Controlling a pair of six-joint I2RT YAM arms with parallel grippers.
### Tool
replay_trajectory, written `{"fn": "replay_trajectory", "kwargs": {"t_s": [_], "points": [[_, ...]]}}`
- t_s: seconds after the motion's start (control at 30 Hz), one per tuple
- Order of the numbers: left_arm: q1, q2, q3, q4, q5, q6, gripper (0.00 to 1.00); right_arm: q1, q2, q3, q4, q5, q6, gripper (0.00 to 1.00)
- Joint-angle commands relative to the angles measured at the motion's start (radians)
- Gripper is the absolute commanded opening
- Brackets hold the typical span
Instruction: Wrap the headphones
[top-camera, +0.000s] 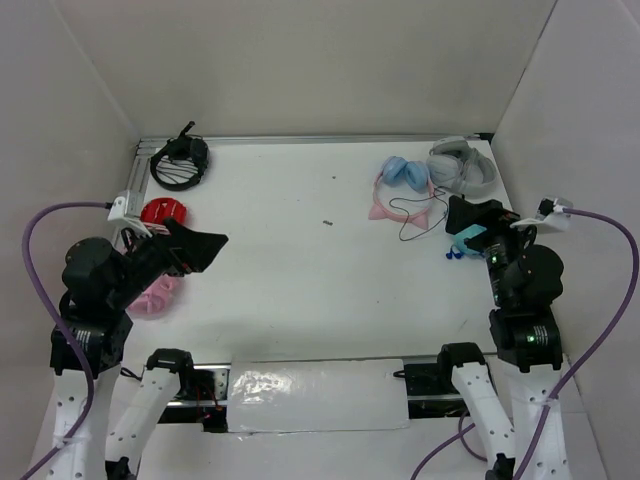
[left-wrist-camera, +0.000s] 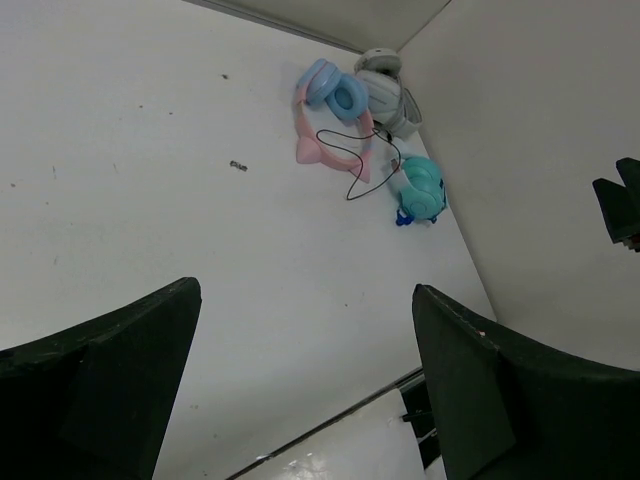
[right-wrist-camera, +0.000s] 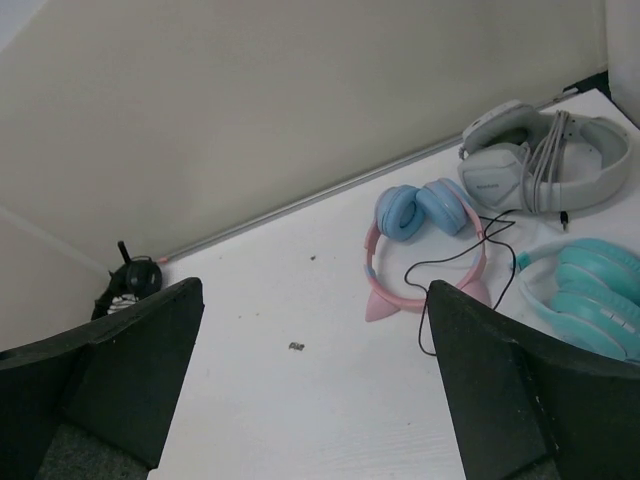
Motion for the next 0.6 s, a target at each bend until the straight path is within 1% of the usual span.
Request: {"fn": "replay_trajectory", "kwargs": {"t_s": [0.0,0.07,0.17,0.23,0.3,0.33,0.4,0.47,0.5,0.57], "points": [[0.001,0.038,0.041,0.005,0.017,-0.013,0.99,-0.005,0.022,0.078,-0.042,-0.035,-0.069,1.00],[0.001,0.062,0.048,-0.005,0.028,-0.016,0.99,-0.005,0.037,0.076,-0.059,0.006,-0.030,1.00],[0.001,0.087,0.046,-0.008,0.034,-0.017,0.99,-0.005,0.094,0.092,-0.085,0.037,-0.037,1.00],[0.001,0.095,0.046,-0.015,0.032,-0.011,0.99,-0.005,0.155,0.101,-0.090,0.020,-0.053,1.00],[0.001,0.095,0.049,-0.024,0.023,-0.009,0.99,-0.006,0.192,0.087,-0.059,-0.107,-0.117,1.00],[0.001,0.092,0.046,-0.024,0.020,-0.011,0.99,-0.005,0.235,0.082,-0.050,-0.129,-0.128,1.00],[0.001,0.089,0.041,-0.022,0.011,-0.016,0.99,-0.005,0.298,0.076,-0.039,-0.089,-0.071,1.00],[0.001,0.083,0.032,-0.015,0.014,-0.014,0.99,-0.005,0.347,0.073,-0.032,-0.033,-0.068,1.00],[0.001,0.083,0.026,-0.005,0.020,-0.013,0.99,-0.005,0.412,0.078,-0.032,0.006,-0.074,1.00],[0.001,0.084,0.020,0.007,0.029,-0.014,0.99,-0.006,0.491,0.098,-0.044,-0.003,-0.088,1.00]]}}
